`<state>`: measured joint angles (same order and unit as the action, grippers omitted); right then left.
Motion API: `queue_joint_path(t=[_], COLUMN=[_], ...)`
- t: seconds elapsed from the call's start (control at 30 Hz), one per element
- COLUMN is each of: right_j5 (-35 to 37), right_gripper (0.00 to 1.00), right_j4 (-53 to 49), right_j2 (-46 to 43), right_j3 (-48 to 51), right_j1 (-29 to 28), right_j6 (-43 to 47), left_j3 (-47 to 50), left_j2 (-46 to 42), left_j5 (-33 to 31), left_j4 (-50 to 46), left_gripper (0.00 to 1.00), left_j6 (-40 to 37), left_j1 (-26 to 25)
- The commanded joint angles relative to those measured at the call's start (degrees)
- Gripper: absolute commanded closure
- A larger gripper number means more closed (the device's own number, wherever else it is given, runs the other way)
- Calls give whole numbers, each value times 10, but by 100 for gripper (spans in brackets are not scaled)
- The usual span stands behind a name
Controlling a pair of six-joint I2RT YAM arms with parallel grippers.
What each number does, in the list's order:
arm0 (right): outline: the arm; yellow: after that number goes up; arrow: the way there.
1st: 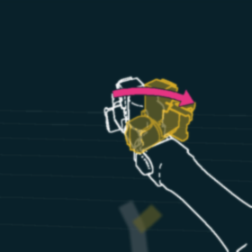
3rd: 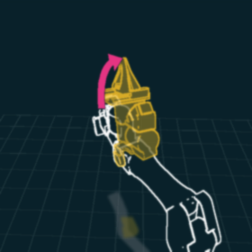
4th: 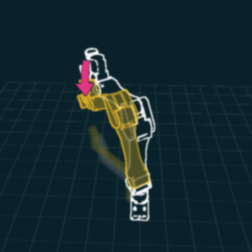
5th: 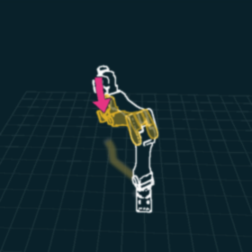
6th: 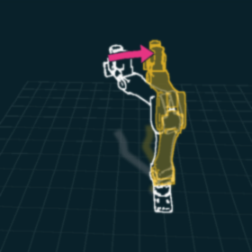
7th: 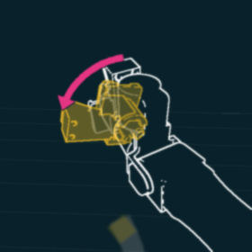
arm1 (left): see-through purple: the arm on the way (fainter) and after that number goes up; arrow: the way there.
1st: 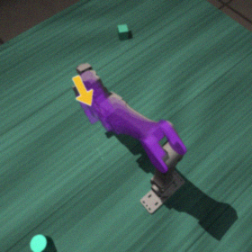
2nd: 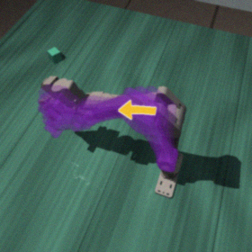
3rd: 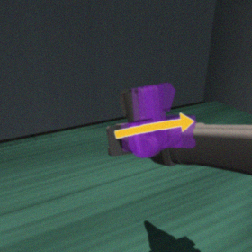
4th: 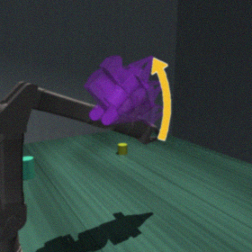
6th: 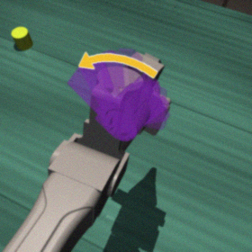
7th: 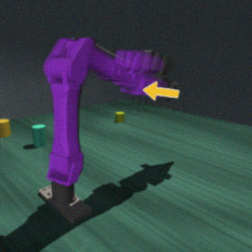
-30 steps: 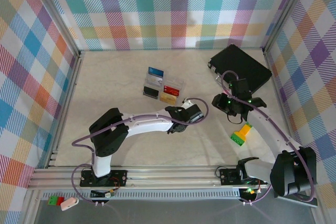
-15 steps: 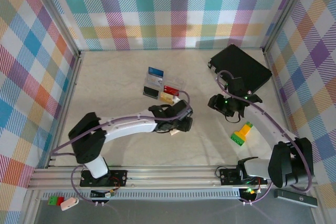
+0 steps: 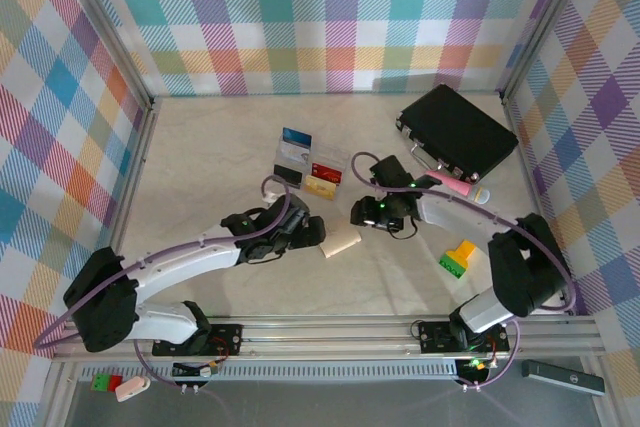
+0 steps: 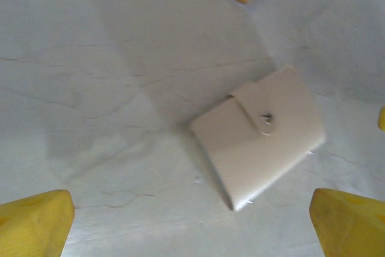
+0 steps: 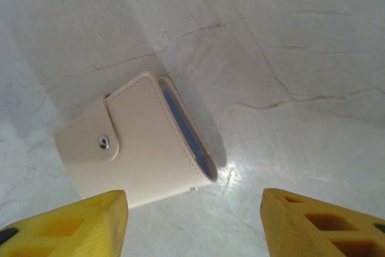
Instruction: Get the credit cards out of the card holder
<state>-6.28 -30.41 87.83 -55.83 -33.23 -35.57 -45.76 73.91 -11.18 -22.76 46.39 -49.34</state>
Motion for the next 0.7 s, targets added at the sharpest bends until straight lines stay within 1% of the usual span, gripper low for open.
queue_joint_path(t=[0.0,0.13,0.3,0.5,0.67], right_j5=[63,95,114,150,172], right_gripper=[37,31,23,22,23], right_j4=[-12,-13,-21,-52,-89], right_j2=[28,74,140,201,210], right_j3=[-40,-68,-119,-169,-169], right_j1=[-11,-24,-43,-56,-58], right_j6=[-14,-22,-20,-27,-34], left_j3=[13,23,39,44,50], left_j2=[-48,-87,-104,-92,-84], left_j5=[-14,-23,-8,16,30], left_j4=[-3,-35,-41,-30,-17], left_gripper=[0,0,0,0,0], left_j6=[36,26,29,40,51], left_j1=[23,34,54,64,66])
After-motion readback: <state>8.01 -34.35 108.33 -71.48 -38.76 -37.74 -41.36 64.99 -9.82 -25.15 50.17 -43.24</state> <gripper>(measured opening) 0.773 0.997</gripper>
